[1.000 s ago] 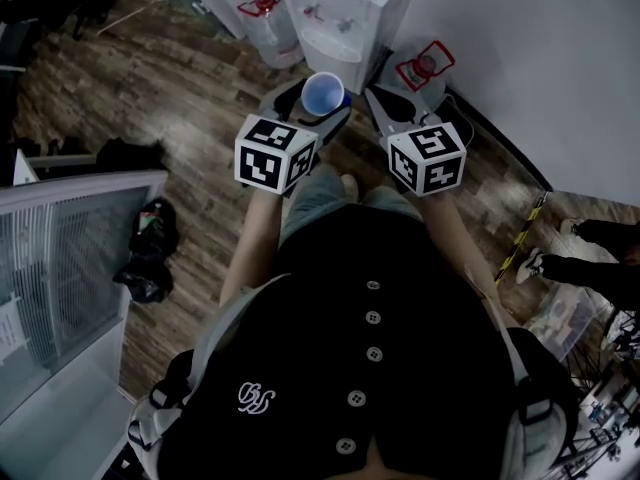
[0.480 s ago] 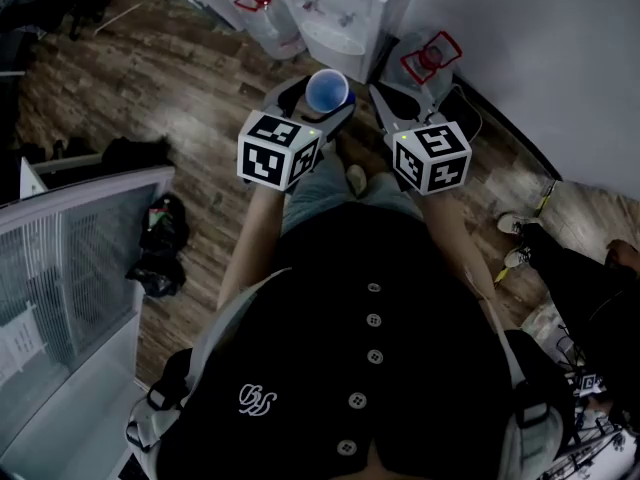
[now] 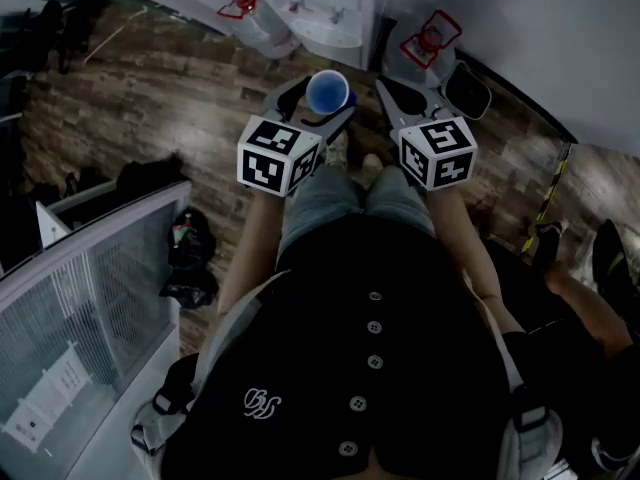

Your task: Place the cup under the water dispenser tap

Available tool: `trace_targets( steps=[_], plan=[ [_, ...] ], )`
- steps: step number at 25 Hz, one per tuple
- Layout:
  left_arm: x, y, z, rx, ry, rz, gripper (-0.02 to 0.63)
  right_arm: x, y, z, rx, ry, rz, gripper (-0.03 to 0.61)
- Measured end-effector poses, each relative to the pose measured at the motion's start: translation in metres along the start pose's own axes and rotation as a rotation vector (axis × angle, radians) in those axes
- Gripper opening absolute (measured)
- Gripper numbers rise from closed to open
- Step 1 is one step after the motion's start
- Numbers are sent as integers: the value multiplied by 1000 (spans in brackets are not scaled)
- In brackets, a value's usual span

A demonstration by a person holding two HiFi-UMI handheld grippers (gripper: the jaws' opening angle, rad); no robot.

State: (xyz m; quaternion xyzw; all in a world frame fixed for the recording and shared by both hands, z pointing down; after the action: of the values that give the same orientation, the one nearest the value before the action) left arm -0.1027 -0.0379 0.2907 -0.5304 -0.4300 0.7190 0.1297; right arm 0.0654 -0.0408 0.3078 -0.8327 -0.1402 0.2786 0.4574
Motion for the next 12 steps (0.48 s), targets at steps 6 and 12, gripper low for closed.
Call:
trace_targets(
  steps=[6, 12],
  plan=[
    [-19, -1, 10, -31, -45, 5, 357, -14, -6, -11, -14, -36, 22, 0],
    [-47, -13, 22, -29, -83, 37, 356, -30, -11, -26, -13, -56, 50, 0]
  ],
)
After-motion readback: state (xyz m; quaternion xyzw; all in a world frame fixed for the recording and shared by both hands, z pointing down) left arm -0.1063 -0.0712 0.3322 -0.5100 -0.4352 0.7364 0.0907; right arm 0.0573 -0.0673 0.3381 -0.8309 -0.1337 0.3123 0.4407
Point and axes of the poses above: the fingertips, and each gripper's own axes: x backward along the fingers, z to its left, y out of its top, the point moved 8 cm from there along x, backward along the fingers, and after that the axes turned 15 degrees about y, right-handed, at the moved point
